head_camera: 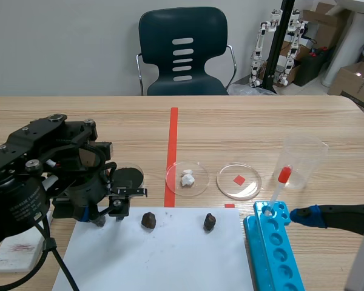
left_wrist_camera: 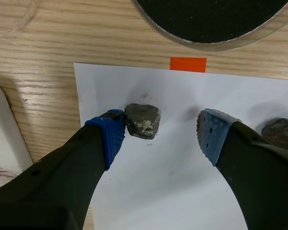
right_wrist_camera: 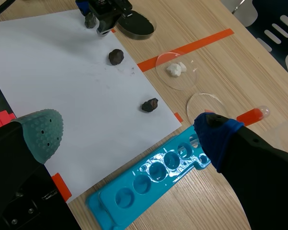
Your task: Pick up the left mineral with the left hand
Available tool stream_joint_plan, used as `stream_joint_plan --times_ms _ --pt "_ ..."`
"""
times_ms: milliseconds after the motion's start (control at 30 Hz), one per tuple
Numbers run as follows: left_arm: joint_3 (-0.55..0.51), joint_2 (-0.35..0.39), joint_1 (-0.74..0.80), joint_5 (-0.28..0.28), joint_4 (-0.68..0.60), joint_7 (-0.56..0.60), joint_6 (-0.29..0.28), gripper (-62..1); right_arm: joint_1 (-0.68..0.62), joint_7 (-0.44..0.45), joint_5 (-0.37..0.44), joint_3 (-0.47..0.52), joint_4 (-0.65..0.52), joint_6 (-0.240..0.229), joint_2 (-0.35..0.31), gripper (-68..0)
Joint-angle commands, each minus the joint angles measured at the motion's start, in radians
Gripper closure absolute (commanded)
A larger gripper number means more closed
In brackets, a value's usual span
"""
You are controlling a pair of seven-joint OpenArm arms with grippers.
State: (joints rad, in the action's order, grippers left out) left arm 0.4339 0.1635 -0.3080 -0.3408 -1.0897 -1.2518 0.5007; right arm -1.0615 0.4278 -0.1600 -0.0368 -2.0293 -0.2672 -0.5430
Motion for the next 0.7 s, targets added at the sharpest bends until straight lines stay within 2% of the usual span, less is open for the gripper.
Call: stream_joint_plan --times_ms 0,133,400,667 --pt "0.003 -0.002 -0.011 0.000 -0.010 -0.002 0.002 -31.4 0.000 0.015 0.010 0.003 -0.027 0.005 0.000 -56.9" --pt "0.003 -0.002 -0.011 0.000 -0.010 -0.002 0.002 -24.8 0.000 0.015 0.010 0.003 -0.027 0.005 0.000 -56.9" --pt "0.003 -0.002 -0.011 0.000 -0.010 -0.002 0.002 -15.8 0.000 0.015 0.010 0.003 -0.027 0.005 0.000 -56.9" --pt "0.003 -0.002 -0.011 0.001 -0.010 -0.002 0.002 -14.5 0.000 0.015 0.010 0.003 -0.027 0.005 0.000 -56.9"
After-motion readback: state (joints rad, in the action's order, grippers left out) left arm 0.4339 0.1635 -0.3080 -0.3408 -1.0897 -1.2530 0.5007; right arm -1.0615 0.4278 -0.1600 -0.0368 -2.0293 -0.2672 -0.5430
